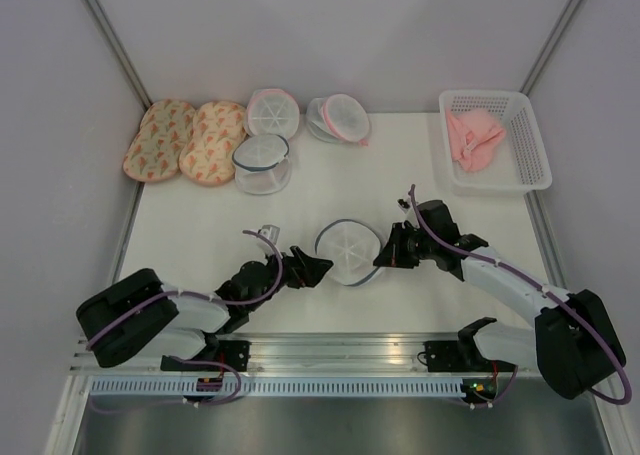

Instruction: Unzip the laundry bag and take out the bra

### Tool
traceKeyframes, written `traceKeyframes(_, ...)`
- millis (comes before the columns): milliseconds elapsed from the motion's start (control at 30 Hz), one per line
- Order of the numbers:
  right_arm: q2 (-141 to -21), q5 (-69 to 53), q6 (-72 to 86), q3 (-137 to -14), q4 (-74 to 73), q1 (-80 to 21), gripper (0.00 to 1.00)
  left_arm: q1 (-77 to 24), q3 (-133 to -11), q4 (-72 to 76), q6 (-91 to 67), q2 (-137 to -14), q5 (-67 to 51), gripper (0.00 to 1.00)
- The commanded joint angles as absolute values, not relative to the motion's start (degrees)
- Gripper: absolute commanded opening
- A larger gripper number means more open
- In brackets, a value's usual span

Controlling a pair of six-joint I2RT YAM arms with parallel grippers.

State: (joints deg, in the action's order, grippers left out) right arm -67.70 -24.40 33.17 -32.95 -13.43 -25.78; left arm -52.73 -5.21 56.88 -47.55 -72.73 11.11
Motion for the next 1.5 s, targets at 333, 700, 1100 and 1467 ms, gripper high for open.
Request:
traceKeyframes(333, -66.1, -30.58, 33.66, -32.43, -8.97, -24.52, 0.0, -46.85, -12.39, 84.37, -55.54, -92.63, -13.35, 0.55)
traceKeyframes(700, -65.3, -33.13, 34.1, -31.38, -7.73, -22.77, 0.0, -46.14, -7.73, 78.41, -54.93, -85.79, -8.35, 0.75)
traceKeyframes(1100, -66.0, -35.15, 34.37, -30.76, -6.42, -20.83, 0.01, -47.37, -13.45, 42.46, -56.16, -75.67, 1.58, 0.78)
traceKeyframes(1467, -66.71, -36.65, 35.07, -29.97, -4.83, -20.3, 0.0, -47.55, -10.11, 68.96, -59.85, -90.67, 3.08, 0.81)
